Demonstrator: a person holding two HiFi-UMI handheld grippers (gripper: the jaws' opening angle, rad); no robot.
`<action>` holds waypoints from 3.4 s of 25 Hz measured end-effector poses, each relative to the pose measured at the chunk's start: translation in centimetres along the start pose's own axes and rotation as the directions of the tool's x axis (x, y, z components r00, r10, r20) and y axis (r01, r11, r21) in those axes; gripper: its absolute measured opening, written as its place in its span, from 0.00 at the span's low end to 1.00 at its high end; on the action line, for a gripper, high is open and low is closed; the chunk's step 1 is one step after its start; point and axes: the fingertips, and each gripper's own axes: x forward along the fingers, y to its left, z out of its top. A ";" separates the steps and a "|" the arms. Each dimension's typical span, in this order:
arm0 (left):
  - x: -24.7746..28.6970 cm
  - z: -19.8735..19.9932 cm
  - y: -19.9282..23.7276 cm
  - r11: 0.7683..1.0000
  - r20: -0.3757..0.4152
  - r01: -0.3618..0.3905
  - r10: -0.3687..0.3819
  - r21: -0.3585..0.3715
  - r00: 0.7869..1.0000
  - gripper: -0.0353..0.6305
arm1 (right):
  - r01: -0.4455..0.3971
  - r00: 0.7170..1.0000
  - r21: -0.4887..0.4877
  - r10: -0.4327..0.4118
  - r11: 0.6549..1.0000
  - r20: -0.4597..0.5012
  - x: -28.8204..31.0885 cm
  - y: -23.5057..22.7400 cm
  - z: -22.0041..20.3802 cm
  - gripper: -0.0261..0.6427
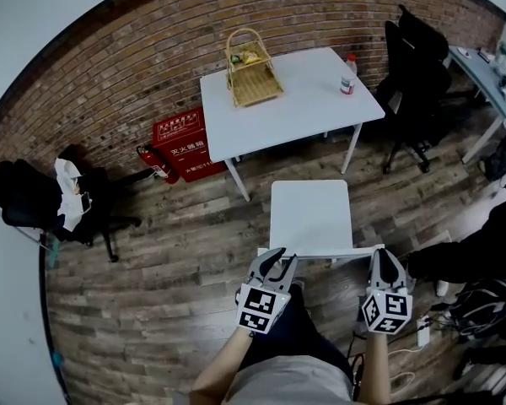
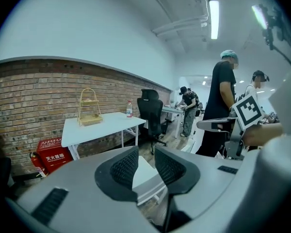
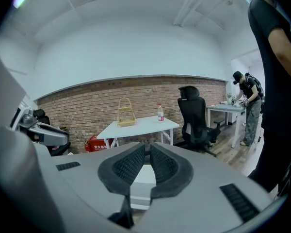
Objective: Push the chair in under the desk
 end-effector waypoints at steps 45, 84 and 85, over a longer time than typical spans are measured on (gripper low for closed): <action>4.4 -10.1 5.3 0.971 -0.272 0.238 -0.236 -0.027 0.933 0.52 | -0.378 0.881 -0.147 0.307 0.914 -0.360 6.0 -3.3 -9.7 0.51; 10.8 -7.3 9.8 0.987 -0.283 0.158 -0.146 0.018 0.948 0.49 | -0.427 0.848 -0.152 0.336 0.891 -0.411 15.5 -3.9 -6.6 0.48; 11.1 -7.2 10.1 0.988 -0.283 0.155 -0.144 0.016 0.948 0.49 | -0.429 0.847 -0.152 0.337 0.891 -0.411 15.9 -3.9 -6.5 0.48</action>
